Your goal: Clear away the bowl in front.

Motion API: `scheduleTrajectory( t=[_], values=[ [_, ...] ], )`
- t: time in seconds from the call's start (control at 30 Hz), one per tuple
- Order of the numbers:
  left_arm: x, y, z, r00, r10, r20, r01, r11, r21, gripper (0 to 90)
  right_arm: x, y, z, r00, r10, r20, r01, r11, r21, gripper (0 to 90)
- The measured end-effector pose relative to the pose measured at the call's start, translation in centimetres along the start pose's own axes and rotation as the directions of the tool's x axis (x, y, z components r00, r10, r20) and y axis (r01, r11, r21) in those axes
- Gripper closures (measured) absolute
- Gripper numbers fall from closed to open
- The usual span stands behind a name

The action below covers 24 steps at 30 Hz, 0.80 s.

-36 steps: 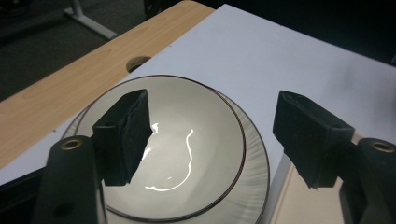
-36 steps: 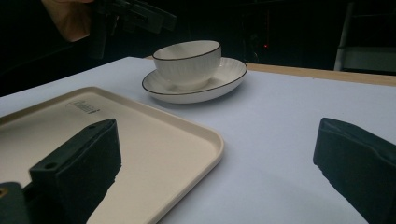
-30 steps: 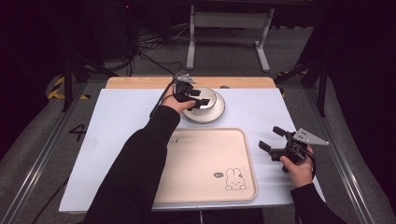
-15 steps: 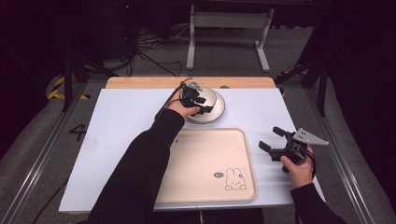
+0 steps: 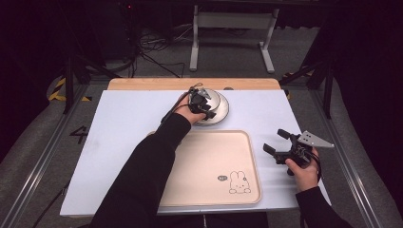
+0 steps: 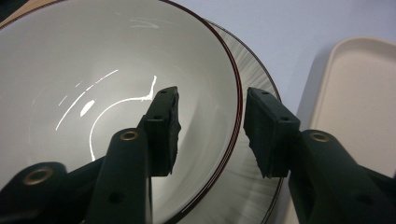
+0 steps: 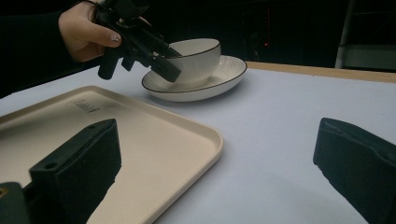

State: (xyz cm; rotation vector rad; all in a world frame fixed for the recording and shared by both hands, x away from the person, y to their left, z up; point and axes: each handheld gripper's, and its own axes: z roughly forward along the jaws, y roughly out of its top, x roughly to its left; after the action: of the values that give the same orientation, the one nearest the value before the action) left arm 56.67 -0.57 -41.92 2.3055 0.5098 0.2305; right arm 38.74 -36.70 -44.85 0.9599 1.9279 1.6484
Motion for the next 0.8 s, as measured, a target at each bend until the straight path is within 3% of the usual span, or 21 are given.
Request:
scheduleTrajectory(
  t=[0.17, 0.47, 0.8],
  values=[
    [-0.12, 0.05, 0.24, 0.9995, 0.023, -0.02, -0.023, 0.9995, 0.021, 65.7, 0.01, 0.01, -0.04, 1.0, 0.003, 0.001, -0.003, 1.0, 0.0, 1.4],
    [-0.43, 0.37, 0.44, 0.9984, 0.055, -0.005, -0.055, 0.998, 0.032, 80.5, 0.02, 0.0, -0.01, 1.0, 0.001, -0.001, -0.001, 1.0, 0.0, 1.4],
    [-0.58, 0.53, 0.46, 0.9974, 0.071, -0.015, -0.07, 0.9967, 0.04, 81.4, 0.04, 0.02, -0.01, 1.0, -0.001, -0.004, 0.001, 1.0, 0.0, 1.4]
  ],
)
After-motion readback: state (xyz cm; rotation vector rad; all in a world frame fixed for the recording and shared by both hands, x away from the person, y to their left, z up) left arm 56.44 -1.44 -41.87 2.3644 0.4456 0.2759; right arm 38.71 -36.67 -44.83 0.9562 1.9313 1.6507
